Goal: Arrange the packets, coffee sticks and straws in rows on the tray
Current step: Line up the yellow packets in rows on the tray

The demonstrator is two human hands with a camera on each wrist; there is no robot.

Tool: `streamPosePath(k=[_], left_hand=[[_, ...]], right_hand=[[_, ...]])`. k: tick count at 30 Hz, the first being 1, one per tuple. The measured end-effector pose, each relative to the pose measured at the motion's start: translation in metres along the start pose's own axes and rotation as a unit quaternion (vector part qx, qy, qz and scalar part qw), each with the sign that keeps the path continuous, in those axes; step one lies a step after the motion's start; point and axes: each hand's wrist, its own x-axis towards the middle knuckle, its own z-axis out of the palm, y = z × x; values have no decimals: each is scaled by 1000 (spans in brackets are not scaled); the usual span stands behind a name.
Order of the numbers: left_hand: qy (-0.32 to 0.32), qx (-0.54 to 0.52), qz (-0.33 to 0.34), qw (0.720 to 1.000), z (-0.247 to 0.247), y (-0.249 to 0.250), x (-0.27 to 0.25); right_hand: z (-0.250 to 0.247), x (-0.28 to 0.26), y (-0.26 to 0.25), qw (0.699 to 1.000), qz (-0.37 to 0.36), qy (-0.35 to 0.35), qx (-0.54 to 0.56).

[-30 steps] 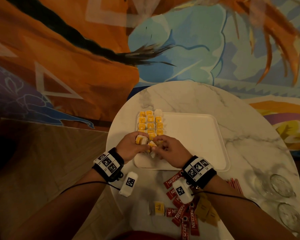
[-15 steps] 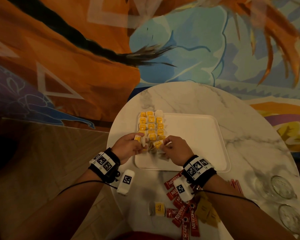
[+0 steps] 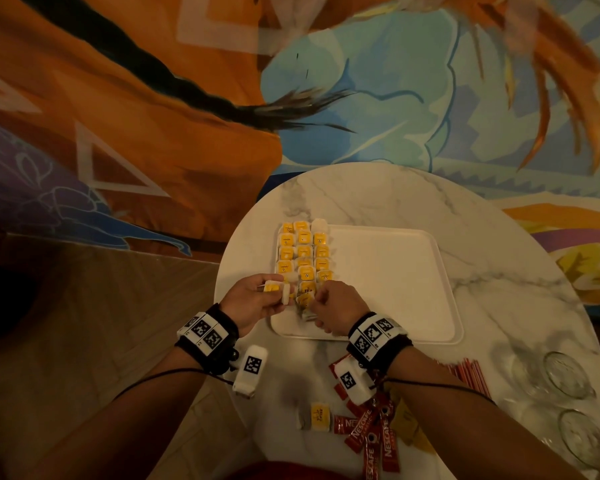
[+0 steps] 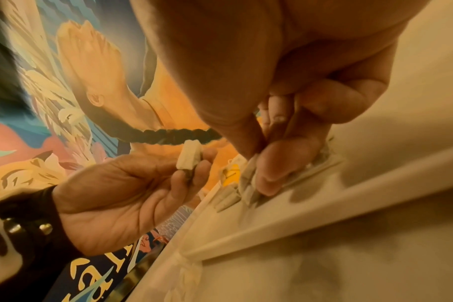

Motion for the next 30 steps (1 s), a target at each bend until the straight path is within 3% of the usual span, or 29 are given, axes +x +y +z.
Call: streamPosePath(k=[7,14,22,26,30], left_hand=[[19,11,2,1000,2,-2,-1],[6,13,8,1000,6,-3,-3],[-17,20,27,999,13,5,-7],[4,115,62,991,10,5,-6],[-10,260,110,959,1,2,1]], right_hand=[[-3,3,0,989,-34,45,-138],[-8,-6,-12,988,-152,14,30],[-3,-3,-10,980,-180,20,82],[-4,-2,-9,982,-172,25,74],[-5,-4,-7,987,-153,-25,49]])
